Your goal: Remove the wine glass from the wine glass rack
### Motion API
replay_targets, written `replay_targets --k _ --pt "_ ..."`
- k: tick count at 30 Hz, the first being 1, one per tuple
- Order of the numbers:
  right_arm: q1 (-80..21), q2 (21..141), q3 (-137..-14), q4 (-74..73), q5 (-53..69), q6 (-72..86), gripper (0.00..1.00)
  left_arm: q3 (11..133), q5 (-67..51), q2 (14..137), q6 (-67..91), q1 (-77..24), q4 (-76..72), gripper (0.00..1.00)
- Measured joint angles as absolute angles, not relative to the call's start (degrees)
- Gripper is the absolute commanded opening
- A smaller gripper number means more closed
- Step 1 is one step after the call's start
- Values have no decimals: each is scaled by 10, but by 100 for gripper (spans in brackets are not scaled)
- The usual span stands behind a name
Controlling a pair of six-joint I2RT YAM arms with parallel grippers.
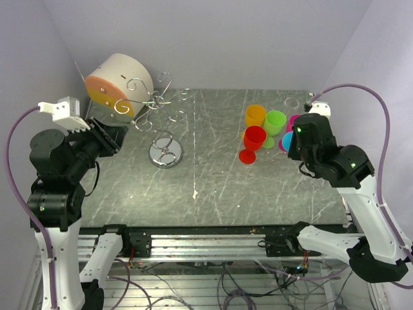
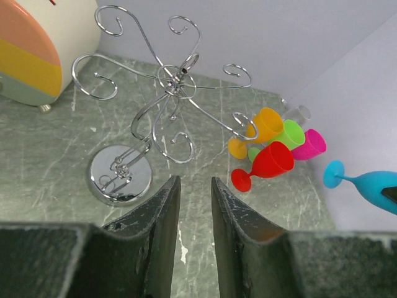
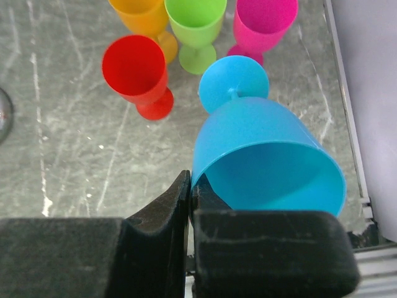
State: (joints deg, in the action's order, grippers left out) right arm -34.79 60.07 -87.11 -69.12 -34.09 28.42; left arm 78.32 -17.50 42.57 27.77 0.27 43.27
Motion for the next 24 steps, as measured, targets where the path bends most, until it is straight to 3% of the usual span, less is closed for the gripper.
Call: replay_targets --k 6,13,24 --pt "-323 634 -804 -674 -298 267 0 754 -166 397 260 3 436 36" --pt "-148 675 -764 -600 -168 198 0 723 -165 394 254 3 445 36" --pt "-126 777 -748 -531 -49 161 0 708 -165 381 253 3 446 35"
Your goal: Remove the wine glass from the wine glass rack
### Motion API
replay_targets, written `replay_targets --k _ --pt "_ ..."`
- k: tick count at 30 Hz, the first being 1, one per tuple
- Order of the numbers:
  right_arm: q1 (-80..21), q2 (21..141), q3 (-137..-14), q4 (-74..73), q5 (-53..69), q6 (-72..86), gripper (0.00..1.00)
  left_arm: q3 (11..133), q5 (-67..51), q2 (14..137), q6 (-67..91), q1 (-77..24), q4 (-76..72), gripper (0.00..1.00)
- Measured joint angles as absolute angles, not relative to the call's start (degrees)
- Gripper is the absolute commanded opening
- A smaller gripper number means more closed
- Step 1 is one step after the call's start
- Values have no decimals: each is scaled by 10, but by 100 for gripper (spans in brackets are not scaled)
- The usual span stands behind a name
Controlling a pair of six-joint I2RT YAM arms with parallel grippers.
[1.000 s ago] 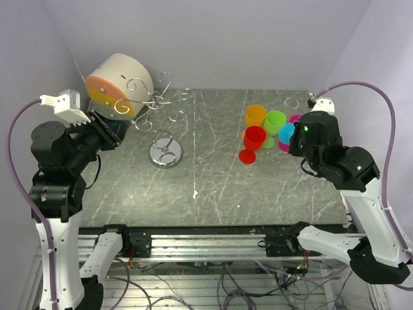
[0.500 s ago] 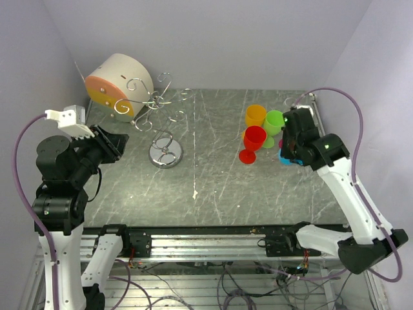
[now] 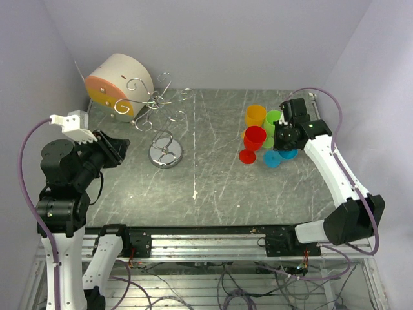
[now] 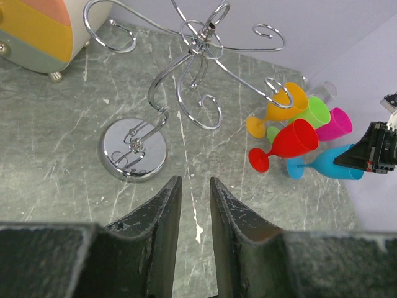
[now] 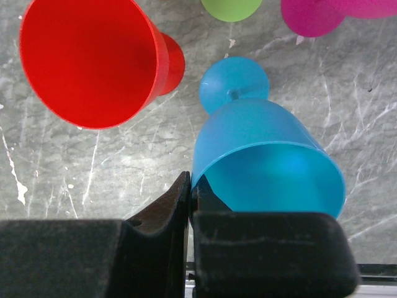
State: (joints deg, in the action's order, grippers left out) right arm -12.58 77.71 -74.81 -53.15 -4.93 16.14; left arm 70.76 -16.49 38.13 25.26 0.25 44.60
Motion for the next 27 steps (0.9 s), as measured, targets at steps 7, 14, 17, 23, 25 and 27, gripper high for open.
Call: replay_targets --k 7,14,17,23,25,27 --pt "-125 815 -754 -531 -49 156 0 684 -164 368 253 2 447 35" --pt "-125 851 -773 -531 -45 157 5 665 -163 355 253 2 448 35" --pt "-125 860 -781 -529 -42 159 17 662 -160 351 253 2 449 36" --pt "-125 863 -797 -523 -40 162 31 659 -153 350 250 2 449 37" --pt "-125 863 -801 -521 -40 162 32 659 -152 350 249 2 449 37" --pt "-125 863 -806 -521 -41 163 35 659 -150 350 248 2 449 38"
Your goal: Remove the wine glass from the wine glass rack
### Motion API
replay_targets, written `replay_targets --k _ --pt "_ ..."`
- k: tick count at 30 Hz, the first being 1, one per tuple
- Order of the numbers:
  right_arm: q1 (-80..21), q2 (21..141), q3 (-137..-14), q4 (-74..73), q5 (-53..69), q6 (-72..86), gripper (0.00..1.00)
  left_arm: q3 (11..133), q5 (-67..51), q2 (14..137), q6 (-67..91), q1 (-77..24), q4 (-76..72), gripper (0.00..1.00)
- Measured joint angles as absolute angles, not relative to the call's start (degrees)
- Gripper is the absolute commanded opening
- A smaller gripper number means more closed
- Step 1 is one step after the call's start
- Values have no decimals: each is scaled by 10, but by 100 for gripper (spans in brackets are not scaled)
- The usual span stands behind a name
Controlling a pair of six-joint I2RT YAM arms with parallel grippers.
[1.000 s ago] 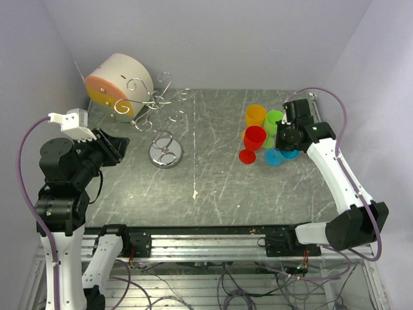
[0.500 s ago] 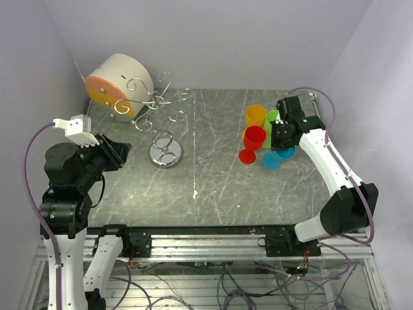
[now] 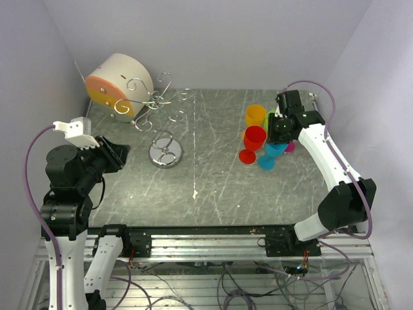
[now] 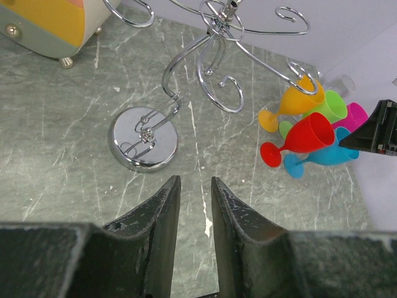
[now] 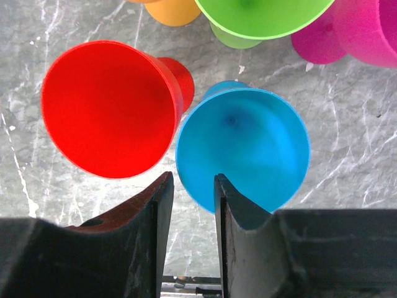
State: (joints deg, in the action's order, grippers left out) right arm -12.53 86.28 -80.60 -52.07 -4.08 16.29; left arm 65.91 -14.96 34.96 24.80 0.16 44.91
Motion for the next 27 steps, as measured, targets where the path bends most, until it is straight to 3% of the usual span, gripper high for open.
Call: replay_targets --k 7,9,13,16,18,20,27 --pt "-125 813 -814 -511 -35 164 61 657 -141 346 245 2 449 45" --pt "-125 783 -814 -501 -28 164 87 655 -141 344 244 2 449 50" --pt "-125 714 -800 -462 -13 166 98 654 -138 342 241 2 450 57" --pt "-125 666 -776 -434 -13 170 100 654 -129 338 239 2 452 65" --pt "-125 639 -757 -417 -14 174 100 654 -121 337 238 -4 454 80" --pt "-125 615 -736 -401 -19 178 100 654 -114 337 237 -12 456 87" --pt "-125 544 -690 -361 -40 196 100 654 -90 337 238 -14 462 90"
